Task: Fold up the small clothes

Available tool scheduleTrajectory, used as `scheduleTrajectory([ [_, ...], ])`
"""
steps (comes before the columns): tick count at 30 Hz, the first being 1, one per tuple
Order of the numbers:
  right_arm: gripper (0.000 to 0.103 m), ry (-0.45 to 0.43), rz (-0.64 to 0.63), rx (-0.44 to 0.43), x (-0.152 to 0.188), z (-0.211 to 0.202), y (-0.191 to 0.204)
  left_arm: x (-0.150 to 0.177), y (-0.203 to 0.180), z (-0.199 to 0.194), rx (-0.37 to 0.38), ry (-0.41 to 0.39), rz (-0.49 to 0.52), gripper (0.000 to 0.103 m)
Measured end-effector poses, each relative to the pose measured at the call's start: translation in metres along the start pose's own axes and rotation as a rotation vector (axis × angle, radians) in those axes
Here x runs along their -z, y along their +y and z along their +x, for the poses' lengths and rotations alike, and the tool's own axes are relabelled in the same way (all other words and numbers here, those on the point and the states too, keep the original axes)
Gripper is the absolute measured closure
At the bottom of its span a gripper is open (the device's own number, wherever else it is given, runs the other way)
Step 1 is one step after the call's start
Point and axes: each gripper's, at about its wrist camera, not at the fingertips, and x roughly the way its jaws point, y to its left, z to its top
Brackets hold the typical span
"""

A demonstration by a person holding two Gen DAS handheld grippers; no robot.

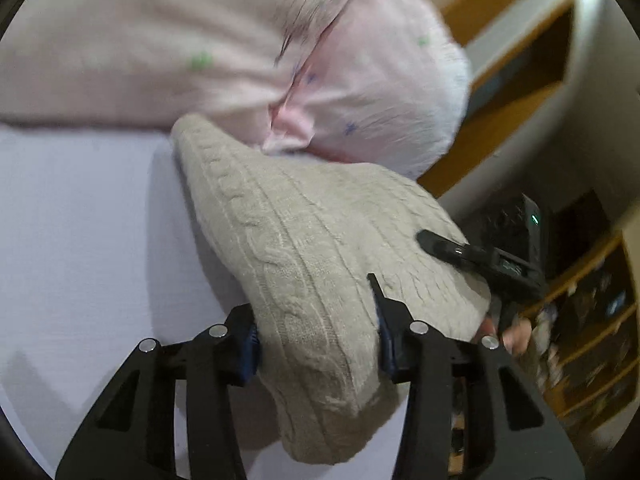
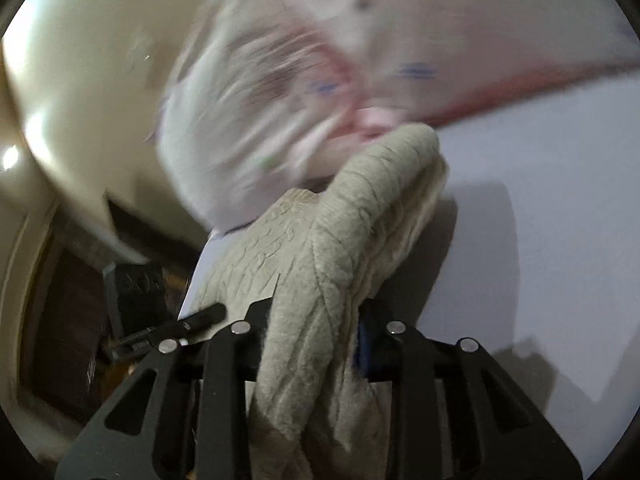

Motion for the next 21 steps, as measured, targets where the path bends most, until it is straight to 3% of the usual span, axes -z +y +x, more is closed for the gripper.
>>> scheduleTrajectory([
  [3,0.057,0.099,-0.063,0.142,0.003,0.035,0.01,0.012,0.013,-0.022,-0.173,-0.001,0.025,0.048],
  [4,0.048,0.098,-0.046,0.196,0.003,0.038,0.007,0.015,0.018,-0.023,-0.21,0.011,0.015,0.047],
  [5,0.034,0.079,-0.02,0.189,0.002,0.035,0.004,0.021,0.026,-0.029,-0.224,0.017,-0.012,0.042],
  [7,0.029,0.001,0.015,0.184,0.001,0.018,0.001,0.028,0.029,-0.044,-0.235,-0.037,-0.027,0.035],
  [9,0.031,-0.033,0.011,0.18,-0.001,0.011,0.002,0.029,0.023,-0.056,-0.254,-0.087,-0.011,0.03],
  [10,0.047,-0.024,-0.008,0.178,-0.002,0.013,0.005,0.029,0.02,-0.057,-0.255,-0.099,-0.005,0.029],
  [11,0.088,-0.002,-0.039,0.2,-0.001,0.02,0.008,0.029,0.015,-0.054,-0.255,-0.104,0.008,0.029],
  [12,0.092,0.018,-0.075,0.284,-0.003,0.031,0.012,0.027,0.011,-0.047,-0.261,-0.094,0.02,0.029],
  [15,0.093,-0.031,-0.083,0.403,-0.011,0.042,0.008,0.029,0.005,-0.023,-0.318,-0.033,0.06,0.029],
  [18,0.091,-0.035,-0.07,0.413,-0.009,0.036,0.009,0.033,0.011,-0.016,-0.31,-0.025,0.033,0.029],
  [21,0.066,-0.086,-0.108,0.43,0.005,0.01,0.027,0.04,0.006,-0.034,-0.313,-0.054,0.029,0.029],
])
